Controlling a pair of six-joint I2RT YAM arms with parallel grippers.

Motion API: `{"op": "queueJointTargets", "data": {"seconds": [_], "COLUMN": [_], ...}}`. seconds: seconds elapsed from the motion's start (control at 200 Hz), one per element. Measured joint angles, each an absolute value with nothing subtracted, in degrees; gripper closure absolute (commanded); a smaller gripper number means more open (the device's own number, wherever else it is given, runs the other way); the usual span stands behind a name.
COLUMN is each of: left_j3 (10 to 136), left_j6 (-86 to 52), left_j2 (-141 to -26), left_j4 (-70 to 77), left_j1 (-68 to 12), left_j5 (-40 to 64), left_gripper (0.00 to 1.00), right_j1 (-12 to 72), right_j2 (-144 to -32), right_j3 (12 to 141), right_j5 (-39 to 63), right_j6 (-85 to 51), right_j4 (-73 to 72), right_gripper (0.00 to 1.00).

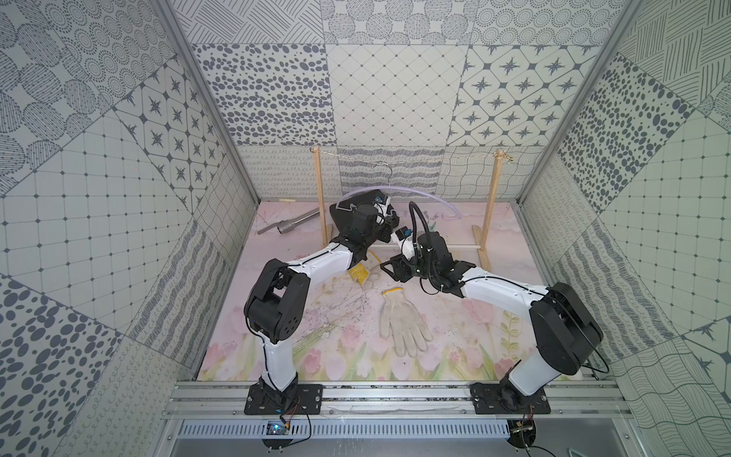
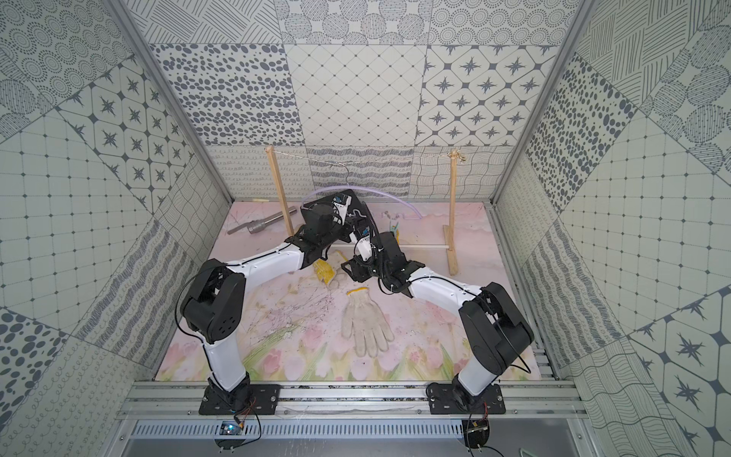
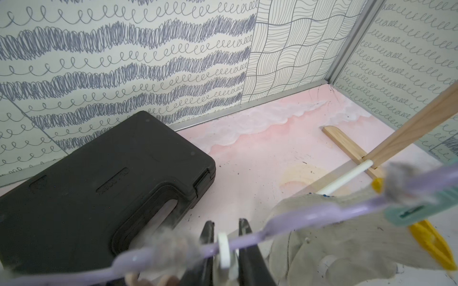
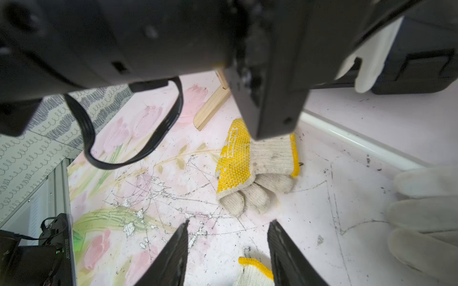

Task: Clip the gloves onto a hanger to dry
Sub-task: Pick up the glove from the center of the board.

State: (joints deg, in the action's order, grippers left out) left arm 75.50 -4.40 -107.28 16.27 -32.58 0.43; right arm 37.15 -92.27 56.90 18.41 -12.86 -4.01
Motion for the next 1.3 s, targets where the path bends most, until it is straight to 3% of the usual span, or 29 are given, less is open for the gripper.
{"op": "queueJointTargets", "data": {"seconds": [0.29,0.51,0.695,1.156,1.301], "left_j3": [75.5,75.7,76.5,77.6,78.2], "left_j6": [-4.6,-5.0,-4.6,-4.6,-5.0], "left_j2": [-106.4,-105.6,-105.6,-105.4,-105.4], "left_j4": [13.7,11.7,9.6,7.1,6.5], "left_j1": [-32.6,-32.6,-32.3,-31.8,-31.8], "left_j5": [2.1,2.6,1.3,0.8,2.6], "left_gripper": [1.0,1.0,1.0,1.0,1.0], "right_j1": [37.0,39.7,41.9,42.9,43.4], "right_j2": [-90.5,-94.4,-97.7,-105.1,-108.1], "right_j3": [56.1,55.9,55.1,53.0,51.5], "right_j5": [17.4,15.6,12.7,7.9,4.9], "right_j6": [-13.0,-12.6,-14.2,-38.8,-45.6], "right_j4": [-5.0,-8.0,-12.4,-26.4,-26.8], "right_gripper": [0.55,0.48,0.54,0.59,0.56]}}
